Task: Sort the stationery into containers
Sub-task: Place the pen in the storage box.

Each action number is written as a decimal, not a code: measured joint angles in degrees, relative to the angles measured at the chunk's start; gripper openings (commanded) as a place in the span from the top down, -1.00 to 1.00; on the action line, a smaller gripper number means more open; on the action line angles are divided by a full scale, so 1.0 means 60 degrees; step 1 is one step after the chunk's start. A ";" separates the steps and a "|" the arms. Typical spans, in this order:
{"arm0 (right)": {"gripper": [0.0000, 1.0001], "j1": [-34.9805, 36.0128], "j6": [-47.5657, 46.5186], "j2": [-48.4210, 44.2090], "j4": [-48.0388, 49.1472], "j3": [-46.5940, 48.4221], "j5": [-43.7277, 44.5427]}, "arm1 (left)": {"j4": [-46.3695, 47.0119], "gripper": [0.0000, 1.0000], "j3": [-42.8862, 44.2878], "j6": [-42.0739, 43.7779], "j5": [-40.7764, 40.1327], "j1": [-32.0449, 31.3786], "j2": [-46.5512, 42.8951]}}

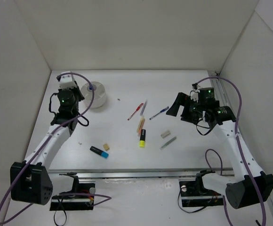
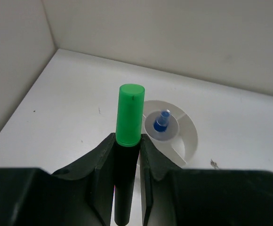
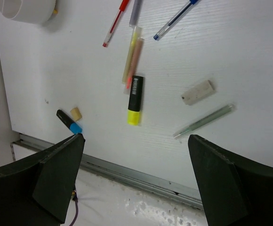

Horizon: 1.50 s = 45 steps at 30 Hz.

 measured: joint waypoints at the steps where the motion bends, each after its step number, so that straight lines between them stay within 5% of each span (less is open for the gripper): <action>1: -0.80 -0.0120 -0.0044 0.0000 -0.0007 -0.0047 0.0015 | 0.0117 1.00 0.0270 -0.0175 0.0026 0.0277 0.0386; 8: -0.80 -0.0790 -0.0295 0.0029 -0.0004 -0.0168 0.0044 | 0.0940 1.00 0.1942 -0.1115 0.0659 0.1504 0.2874; 19: -0.80 -0.1534 -0.0692 0.0335 0.0007 -0.0302 -0.0208 | 0.2022 1.00 0.3799 -0.1825 0.2503 0.2029 0.6178; 39: -0.80 -0.2291 -0.1129 0.0834 0.0015 -0.0426 -0.0747 | 0.2794 1.00 0.4044 -0.2073 0.3075 0.2036 0.7821; 45: -0.80 -0.2302 -0.1129 0.0907 0.0029 -0.0474 -0.0874 | 0.3002 0.36 0.3308 -0.2065 0.3056 0.2036 0.7705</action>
